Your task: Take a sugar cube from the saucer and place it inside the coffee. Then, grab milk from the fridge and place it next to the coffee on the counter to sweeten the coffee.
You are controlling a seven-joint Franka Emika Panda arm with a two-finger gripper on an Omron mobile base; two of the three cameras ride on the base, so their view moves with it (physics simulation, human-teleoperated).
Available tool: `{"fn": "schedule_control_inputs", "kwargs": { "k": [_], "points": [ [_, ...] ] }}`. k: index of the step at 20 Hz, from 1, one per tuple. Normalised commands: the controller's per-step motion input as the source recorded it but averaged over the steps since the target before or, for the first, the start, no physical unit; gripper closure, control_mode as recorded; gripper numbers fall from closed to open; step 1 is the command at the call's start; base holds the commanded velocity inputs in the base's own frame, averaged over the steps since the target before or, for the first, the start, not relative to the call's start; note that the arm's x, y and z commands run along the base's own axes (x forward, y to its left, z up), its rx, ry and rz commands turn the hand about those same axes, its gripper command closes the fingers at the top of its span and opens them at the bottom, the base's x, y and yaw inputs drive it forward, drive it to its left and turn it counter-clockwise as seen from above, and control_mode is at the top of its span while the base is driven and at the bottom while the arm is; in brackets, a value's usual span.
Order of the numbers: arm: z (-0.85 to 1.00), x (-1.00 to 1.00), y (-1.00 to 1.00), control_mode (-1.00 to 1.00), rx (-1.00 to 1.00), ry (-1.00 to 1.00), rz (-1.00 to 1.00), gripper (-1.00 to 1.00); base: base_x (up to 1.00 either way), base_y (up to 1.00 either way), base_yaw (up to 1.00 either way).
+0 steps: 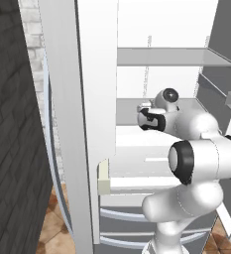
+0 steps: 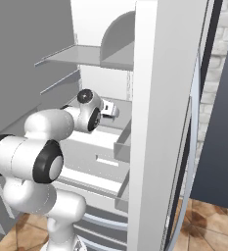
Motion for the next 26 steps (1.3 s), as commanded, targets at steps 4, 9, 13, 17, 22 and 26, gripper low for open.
{"fn": "schedule_control_inputs", "kwargs": {
  "k": [4,9,13,17,22,26],
  "points": [
    [-0.09,0.15,-0.1,-1.0,0.0,0.0,0.02,-1.0,0.0,0.0,0.0],
    [-0.09,0.16,-0.04,-1.0,0.0,0.0,0.01,-1.0,0.0,0.0,0.0],
    [-0.06,0.18,0.0,-1.0,0.0,0.0,0.0,-1.0,0.0,0.0,0.0],
    [-0.06,0.24,0.0,-1.0,0.0,0.0,0.0,-1.0,0.0,0.0,0.0],
    [-0.08,0.21,0.0,-1.0,0.0,0.0,0.0,-1.0,0.0,0.0,0.0],
    [-0.06,0.17,0.0,-1.0,0.0,0.0,0.0,-1.0,0.0,0.0,0.0]
  ]
}}
